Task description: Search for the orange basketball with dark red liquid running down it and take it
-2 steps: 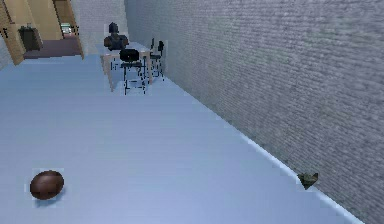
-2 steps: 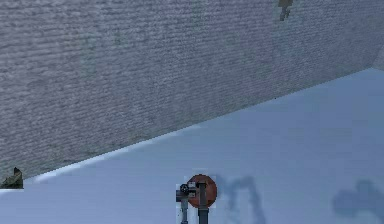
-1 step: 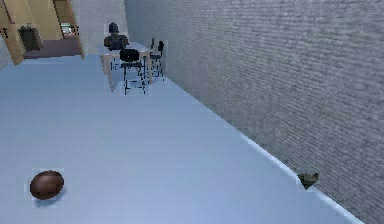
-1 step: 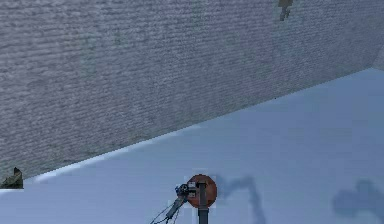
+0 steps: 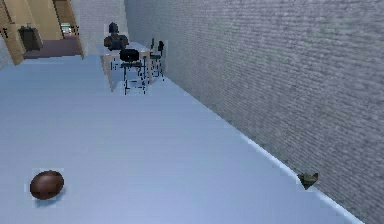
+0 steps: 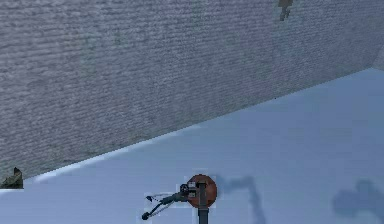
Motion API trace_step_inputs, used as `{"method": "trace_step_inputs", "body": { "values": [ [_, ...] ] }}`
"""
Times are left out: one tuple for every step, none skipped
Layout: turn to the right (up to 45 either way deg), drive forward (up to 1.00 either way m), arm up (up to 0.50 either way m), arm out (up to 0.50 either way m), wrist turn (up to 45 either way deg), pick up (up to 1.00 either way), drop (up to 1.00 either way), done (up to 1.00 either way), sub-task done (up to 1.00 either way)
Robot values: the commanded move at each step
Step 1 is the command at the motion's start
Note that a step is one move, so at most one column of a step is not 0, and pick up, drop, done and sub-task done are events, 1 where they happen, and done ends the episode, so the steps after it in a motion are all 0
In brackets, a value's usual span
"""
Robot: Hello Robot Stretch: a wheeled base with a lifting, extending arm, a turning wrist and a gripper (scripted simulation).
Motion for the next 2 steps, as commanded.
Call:
{"method": "trace_step_inputs", "body": {
  "values": [
    [0.0, 0.0, 0.0, 0.0, 45.0, 0.0, 0.0, 0.0, 0.0],
    [0.0, 0.0, 0.0, 0.0, 45.0, 0.0, 0.0, 0.0, 0.0]
  ]
}}
